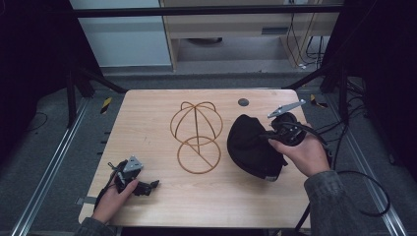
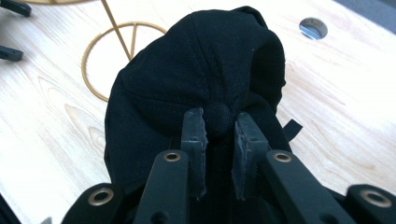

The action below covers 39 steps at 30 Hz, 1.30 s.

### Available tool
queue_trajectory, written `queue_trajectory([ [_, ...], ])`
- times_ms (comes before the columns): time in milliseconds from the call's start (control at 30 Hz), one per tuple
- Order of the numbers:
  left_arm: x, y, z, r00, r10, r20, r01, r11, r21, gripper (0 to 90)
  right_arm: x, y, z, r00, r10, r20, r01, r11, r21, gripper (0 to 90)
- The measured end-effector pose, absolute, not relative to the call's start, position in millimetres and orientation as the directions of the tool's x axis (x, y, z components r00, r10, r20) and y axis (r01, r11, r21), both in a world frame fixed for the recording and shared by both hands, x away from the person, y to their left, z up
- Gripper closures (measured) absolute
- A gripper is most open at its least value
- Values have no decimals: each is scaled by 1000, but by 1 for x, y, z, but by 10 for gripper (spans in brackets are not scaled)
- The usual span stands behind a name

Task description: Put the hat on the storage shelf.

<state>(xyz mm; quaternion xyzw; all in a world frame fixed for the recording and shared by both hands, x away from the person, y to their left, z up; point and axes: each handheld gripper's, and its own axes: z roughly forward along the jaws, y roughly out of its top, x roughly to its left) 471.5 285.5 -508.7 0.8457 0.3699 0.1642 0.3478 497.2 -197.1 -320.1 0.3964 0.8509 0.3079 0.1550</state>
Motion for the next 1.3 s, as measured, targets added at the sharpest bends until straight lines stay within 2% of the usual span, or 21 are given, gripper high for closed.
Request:
queue_trajectory([
  [500,471,286,-509,672,740,21,513,-485,708,0,480,-202,-284,-654,755,-37,515,481,709,774],
  [1300,471,285,-509,671,741,21,512,-483,711,0,486,-199,-230,-653,756,-48,454,442,773,775],
])
